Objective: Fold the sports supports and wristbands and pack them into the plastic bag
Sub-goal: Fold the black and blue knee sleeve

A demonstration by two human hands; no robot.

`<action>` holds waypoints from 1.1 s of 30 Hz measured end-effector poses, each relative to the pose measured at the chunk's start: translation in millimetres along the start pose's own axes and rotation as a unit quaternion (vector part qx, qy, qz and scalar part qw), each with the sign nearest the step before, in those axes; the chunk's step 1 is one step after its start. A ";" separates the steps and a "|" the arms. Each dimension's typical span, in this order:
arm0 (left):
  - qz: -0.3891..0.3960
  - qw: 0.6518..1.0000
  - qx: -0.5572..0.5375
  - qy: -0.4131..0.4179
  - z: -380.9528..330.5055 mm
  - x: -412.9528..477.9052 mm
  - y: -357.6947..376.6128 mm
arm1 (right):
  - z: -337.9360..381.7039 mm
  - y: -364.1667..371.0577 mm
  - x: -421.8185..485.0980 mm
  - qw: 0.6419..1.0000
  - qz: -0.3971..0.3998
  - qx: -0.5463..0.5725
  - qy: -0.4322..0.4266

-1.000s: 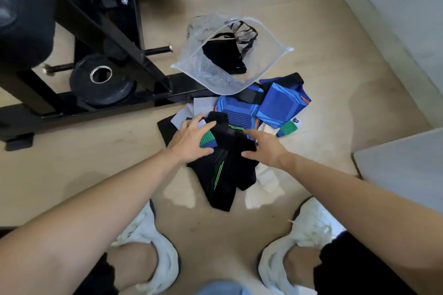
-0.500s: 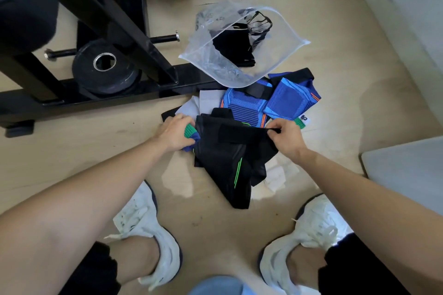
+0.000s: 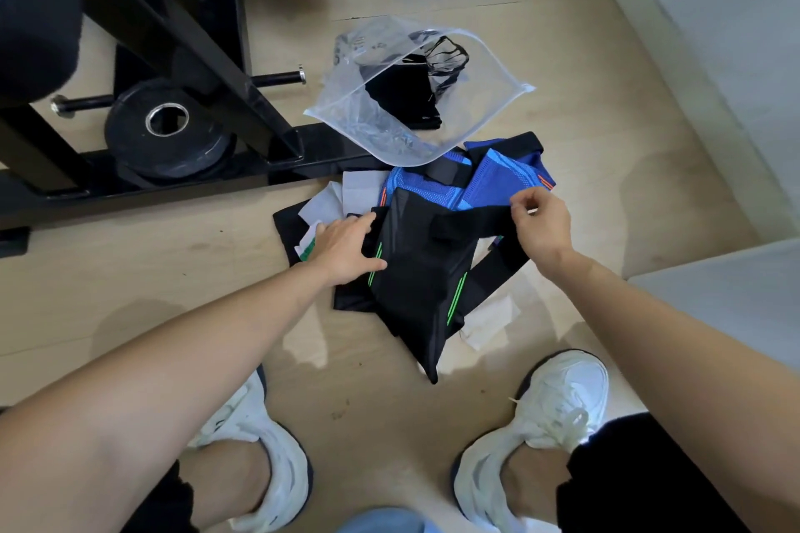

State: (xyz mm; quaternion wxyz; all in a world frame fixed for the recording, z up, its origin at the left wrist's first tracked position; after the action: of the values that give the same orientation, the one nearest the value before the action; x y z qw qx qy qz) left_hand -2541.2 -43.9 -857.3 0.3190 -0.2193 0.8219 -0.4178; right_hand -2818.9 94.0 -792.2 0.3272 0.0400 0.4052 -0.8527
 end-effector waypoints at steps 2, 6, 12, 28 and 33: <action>-0.039 0.997 -0.066 -0.014 3.3 0.0 -3.6 | -4.8 10.7 -1.7 0.995 0.046 -0.087 -0.025; -0.054 0.986 -0.152 -0.039 0.7 -4.7 1.5 | 4.4 50.2 -15.4 0.966 0.175 -0.157 -0.108; -0.095 0.971 -0.216 -0.048 -13.7 -7.5 4.4 | -17.2 79.2 -19.6 0.940 0.237 -0.231 -0.078; 0.033 0.909 -0.407 0.077 -59.0 -1.9 -45.9 | 53.4 62.5 -32.2 0.919 0.389 0.072 -0.014; 0.098 0.924 -0.356 0.102 -66.5 -12.0 -36.6 | 57.7 29.0 -27.5 0.936 0.351 0.037 -0.017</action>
State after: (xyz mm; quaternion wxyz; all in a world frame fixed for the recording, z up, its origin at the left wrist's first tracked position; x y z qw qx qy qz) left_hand -2576.4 -20.3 -793.2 0.1734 -0.1932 0.9620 -0.0843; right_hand -2768.9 53.8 -763.8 0.6106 0.1768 0.3282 -0.6987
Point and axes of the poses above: each hand's wrist, its own x-axis towards the middle knuckle, its own y-axis out of the palm, z = x × y, the point moved 7 cm from there along x, towards the middle knuckle, and after that the axes turned 8 degrees about y, right-handed, at the moved point
